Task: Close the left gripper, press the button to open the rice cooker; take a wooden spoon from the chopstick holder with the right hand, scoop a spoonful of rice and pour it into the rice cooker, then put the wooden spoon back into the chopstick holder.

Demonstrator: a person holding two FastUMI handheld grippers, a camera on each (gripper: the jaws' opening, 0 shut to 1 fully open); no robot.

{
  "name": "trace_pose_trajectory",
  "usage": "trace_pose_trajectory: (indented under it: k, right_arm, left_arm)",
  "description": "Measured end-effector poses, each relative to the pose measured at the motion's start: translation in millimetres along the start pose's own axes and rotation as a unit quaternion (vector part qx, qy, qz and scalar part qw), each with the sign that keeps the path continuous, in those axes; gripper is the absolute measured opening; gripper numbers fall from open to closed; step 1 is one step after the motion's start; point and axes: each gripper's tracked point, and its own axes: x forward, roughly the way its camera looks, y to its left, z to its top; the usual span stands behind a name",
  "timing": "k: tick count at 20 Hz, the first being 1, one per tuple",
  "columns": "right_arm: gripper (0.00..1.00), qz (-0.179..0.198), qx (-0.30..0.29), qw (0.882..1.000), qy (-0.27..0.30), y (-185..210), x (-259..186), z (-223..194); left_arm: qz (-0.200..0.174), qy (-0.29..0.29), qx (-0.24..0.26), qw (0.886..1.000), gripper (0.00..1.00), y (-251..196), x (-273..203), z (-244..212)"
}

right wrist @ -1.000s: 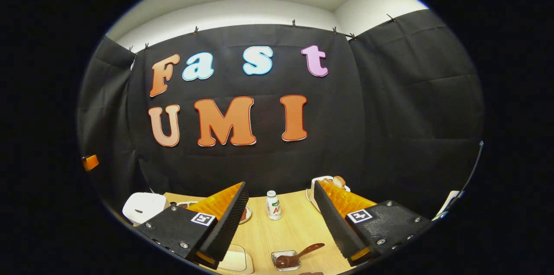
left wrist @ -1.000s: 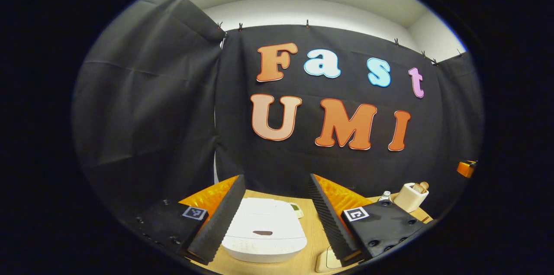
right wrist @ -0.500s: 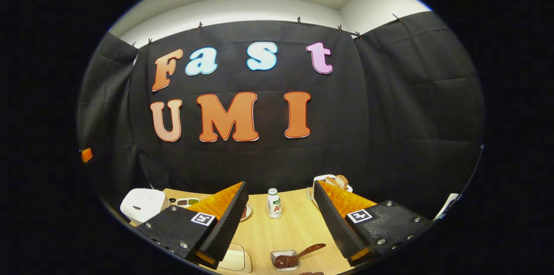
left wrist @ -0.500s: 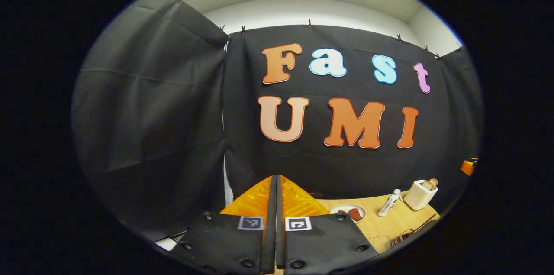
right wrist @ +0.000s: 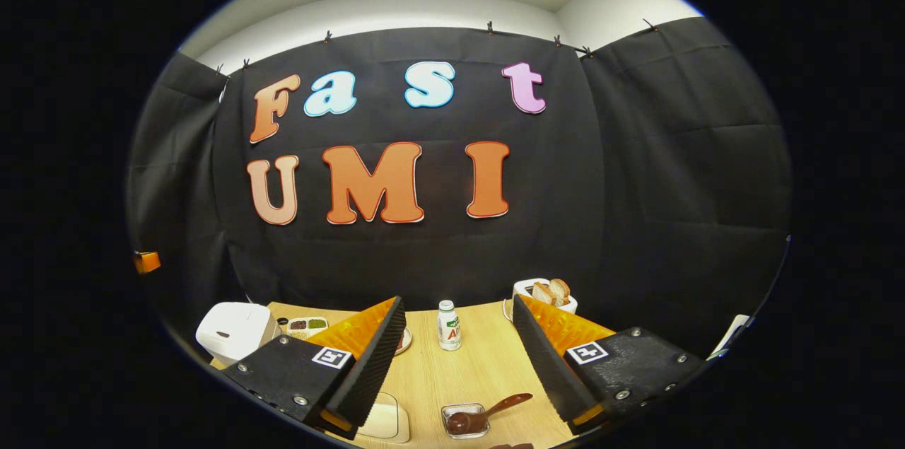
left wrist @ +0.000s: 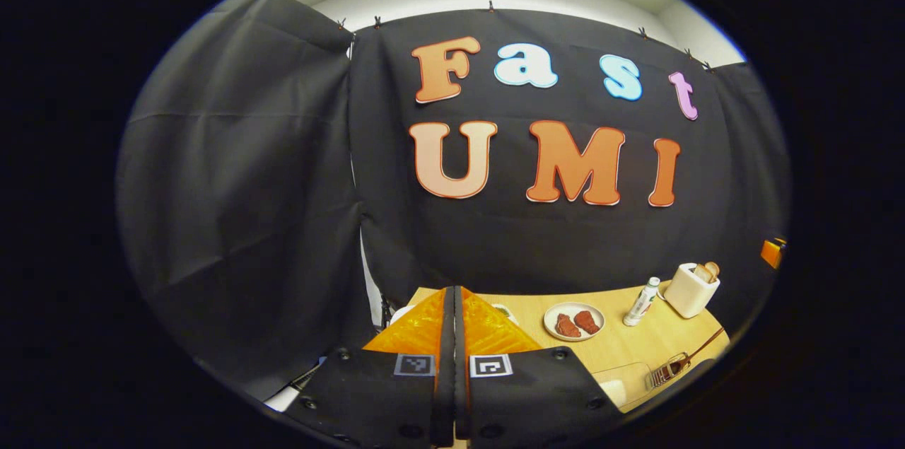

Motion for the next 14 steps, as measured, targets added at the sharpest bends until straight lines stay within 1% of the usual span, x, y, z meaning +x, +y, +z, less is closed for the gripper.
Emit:
trace_pose_trajectory:
  k: [3, 7, 11, 14]
  right_arm:
    - [0.95, -0.008, -0.003, 1.0, 0.007, -3, 3, -7]
    - [0.95, -0.009, -0.006, 1.0, 0.024, -5, 6, -17]
    - [0.95, -0.019, -0.016, 0.999, 0.028, -12, 6, -21]
    - [0.95, -0.026, -0.018, 0.999, 0.032, -17, 7, -23]
  left_arm:
    - [-0.028, 0.048, -0.016, 0.998, 0.04, -11, 24, -25]
    - [-0.057, 0.105, -0.019, 0.993, 0.04, -15, 59, -64]
    - [-0.069, 0.163, -0.027, 0.984, 0.04, -21, 80, -108]
    - [-0.071, 0.185, -0.032, 0.98, 0.05, -24, 91, -128]
